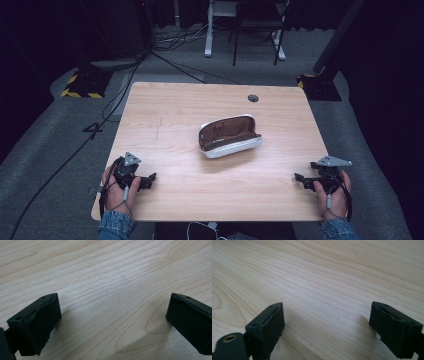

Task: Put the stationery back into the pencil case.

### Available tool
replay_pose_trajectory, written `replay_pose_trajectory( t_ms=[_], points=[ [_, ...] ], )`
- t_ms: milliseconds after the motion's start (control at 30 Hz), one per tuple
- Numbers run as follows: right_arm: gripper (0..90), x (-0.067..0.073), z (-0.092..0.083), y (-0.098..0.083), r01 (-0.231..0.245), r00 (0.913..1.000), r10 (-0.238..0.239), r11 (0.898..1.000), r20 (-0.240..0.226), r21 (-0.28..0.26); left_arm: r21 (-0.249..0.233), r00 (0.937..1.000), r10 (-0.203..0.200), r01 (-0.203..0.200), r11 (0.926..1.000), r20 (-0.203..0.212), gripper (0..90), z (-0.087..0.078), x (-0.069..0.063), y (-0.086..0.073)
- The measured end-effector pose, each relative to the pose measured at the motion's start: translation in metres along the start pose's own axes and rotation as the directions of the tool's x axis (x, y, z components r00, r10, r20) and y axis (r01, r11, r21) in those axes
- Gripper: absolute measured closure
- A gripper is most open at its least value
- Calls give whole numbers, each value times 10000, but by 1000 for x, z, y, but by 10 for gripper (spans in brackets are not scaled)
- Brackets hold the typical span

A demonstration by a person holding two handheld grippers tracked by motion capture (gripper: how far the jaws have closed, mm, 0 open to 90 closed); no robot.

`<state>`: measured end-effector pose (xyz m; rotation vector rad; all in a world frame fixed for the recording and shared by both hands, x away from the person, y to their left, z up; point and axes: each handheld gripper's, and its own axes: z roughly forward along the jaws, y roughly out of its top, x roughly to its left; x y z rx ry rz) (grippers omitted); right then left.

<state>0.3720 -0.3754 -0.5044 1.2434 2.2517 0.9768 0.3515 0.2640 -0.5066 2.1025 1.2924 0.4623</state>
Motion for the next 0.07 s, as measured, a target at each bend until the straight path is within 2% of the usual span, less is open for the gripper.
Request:
replay_pose_trajectory(
  t_ms=[67],
  points=[
    [133, 0, 0, 0, 5, 10000, -5, 10000, 5, -1, 10, 10000, 17, -17, 10000, -2, 2, 0, 0, 0]
  ],
)
